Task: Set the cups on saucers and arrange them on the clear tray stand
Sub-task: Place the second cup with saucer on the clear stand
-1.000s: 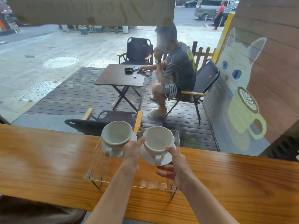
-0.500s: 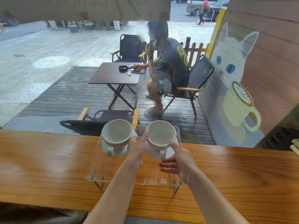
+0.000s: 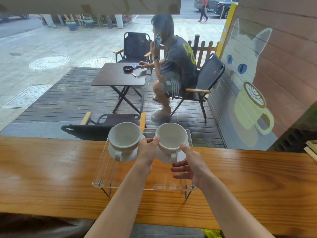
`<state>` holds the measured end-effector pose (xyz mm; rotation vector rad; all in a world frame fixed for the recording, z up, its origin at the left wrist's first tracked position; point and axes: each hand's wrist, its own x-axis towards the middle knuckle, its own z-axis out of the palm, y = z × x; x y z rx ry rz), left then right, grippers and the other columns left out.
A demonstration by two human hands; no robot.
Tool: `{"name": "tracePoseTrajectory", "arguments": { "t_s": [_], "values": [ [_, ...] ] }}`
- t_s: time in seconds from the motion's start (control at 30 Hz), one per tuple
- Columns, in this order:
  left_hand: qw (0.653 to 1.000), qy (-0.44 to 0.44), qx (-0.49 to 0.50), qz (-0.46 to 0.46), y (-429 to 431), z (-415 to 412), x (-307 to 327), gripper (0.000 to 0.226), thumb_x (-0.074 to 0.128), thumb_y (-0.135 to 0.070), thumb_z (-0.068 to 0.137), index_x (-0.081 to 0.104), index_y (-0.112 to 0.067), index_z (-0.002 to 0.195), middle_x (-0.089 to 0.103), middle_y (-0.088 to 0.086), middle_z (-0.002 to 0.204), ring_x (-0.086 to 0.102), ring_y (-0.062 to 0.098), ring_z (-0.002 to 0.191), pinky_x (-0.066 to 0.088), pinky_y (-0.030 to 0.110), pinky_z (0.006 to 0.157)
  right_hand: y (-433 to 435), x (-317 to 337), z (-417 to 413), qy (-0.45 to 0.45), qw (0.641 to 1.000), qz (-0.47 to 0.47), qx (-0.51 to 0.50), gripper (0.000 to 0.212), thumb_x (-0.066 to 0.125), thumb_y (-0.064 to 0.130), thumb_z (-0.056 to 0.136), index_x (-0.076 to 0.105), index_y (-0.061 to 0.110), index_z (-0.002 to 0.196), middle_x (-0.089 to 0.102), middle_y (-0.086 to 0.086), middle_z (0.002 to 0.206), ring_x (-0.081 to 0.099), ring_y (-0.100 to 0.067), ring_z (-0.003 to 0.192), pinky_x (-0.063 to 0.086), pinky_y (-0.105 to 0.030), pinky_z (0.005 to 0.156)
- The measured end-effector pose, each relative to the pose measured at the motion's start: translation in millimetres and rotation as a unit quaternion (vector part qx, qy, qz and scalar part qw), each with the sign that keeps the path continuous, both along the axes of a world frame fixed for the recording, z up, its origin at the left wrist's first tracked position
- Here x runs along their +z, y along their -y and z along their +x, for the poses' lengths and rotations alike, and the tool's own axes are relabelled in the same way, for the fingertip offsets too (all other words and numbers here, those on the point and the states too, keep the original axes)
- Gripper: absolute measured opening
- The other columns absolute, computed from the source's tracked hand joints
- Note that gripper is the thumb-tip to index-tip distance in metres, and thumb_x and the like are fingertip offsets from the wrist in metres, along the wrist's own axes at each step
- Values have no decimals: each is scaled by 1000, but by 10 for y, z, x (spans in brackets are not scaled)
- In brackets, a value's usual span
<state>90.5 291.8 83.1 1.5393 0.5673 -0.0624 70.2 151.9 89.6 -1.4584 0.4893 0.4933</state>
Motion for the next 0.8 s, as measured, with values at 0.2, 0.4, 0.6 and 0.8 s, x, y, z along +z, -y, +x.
{"name": "tracePoseTrajectory", "arguments": {
  "t_s": [0.2,0.4,0.6,0.8],
  "values": [
    [997,20,-64,32,-46,-111,43,42,58,-29,88,55,-6,123,61,10,118,54,23,109,46,33,85,44,11,-22,15,1000,-1,-2,64,52,51,89,43,6,133,67,-21,82,67,-24,51,56,-34,44],
    [973,86,-133,165,-177,-260,257,38,59,-28,88,57,-11,122,63,1,110,57,12,101,44,25,83,114,106,-74,59,998,-32,-9,37,53,39,92,50,9,112,67,-18,83,65,-20,52,56,-33,47],
    [921,176,-188,292,-502,-635,500,32,58,-34,88,58,-24,118,63,-16,99,60,-5,94,49,20,83,118,269,-212,181,979,-90,24,14,54,24,93,59,13,100,68,-11,84,66,-18,63,55,-27,52],
    [920,200,-112,319,-1047,-895,511,23,59,-26,89,60,-28,112,62,-22,94,59,-11,91,48,6,70,-143,296,-383,245,961,-96,82,7,56,16,92,60,16,97,70,-9,78,66,-8,56,55,-22,50]
  ]
}}
